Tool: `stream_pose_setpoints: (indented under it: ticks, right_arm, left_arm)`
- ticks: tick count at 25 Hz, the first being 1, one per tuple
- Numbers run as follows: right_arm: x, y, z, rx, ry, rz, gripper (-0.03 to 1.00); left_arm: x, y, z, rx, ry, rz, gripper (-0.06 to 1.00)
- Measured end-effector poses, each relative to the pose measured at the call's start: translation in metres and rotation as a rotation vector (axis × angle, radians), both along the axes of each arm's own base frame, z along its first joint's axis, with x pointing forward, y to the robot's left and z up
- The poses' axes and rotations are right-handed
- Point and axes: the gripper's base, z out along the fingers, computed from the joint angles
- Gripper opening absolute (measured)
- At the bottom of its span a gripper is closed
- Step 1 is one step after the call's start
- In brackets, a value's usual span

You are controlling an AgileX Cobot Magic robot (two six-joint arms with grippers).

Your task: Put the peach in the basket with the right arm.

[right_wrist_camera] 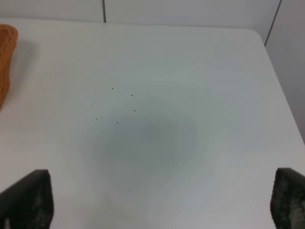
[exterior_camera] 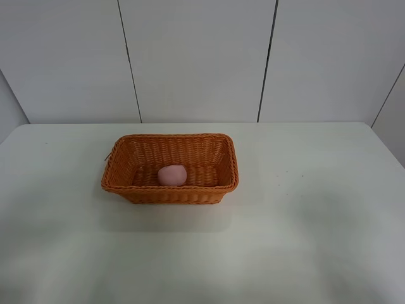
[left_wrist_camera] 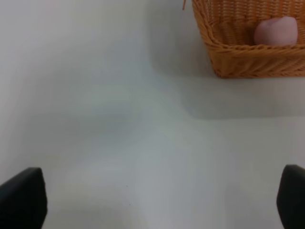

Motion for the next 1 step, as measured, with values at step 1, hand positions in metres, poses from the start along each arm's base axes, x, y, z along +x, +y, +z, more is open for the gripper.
stream_pose_setpoints:
  ticks: [1]
  right_arm:
    - [0.0000, 0.0000, 0.0000, 0.000, 0.000, 0.000, 0.70]
  left_arm:
    - [0.0000, 0.0000, 0.0000, 0.000, 0.000, 0.000, 0.99]
